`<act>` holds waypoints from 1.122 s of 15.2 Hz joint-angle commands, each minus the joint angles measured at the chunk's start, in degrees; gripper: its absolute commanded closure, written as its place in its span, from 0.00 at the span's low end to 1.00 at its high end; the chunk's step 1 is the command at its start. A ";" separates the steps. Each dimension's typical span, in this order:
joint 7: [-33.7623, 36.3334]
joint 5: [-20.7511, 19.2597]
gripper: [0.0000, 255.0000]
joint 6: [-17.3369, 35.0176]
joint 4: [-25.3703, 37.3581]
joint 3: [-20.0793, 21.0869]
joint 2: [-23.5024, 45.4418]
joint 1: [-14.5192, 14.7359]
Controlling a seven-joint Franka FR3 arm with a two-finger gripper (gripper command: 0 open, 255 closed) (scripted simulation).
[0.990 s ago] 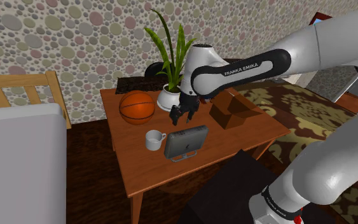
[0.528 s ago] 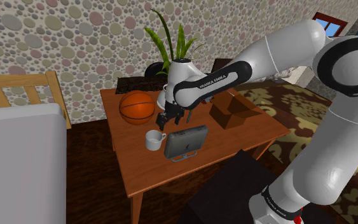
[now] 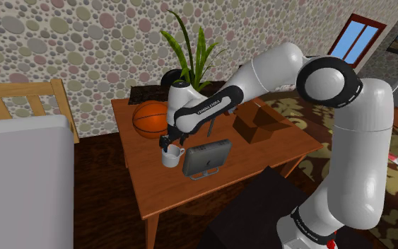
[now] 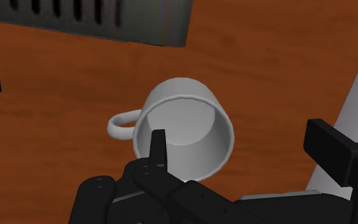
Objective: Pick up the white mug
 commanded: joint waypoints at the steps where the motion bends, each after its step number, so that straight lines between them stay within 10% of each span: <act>1: 0.60 -1.11 0.00 0.19 4.11 -0.76 4.39 0.92; 15: 1.95 -3.49 0.00 2.75 16.41 -3.11 19.35 3.68; 16: 1.91 -3.48 1.00 2.68 16.56 -3.11 19.43 3.67; 17: 1.91 -3.49 1.00 2.70 16.56 -3.12 19.45 3.68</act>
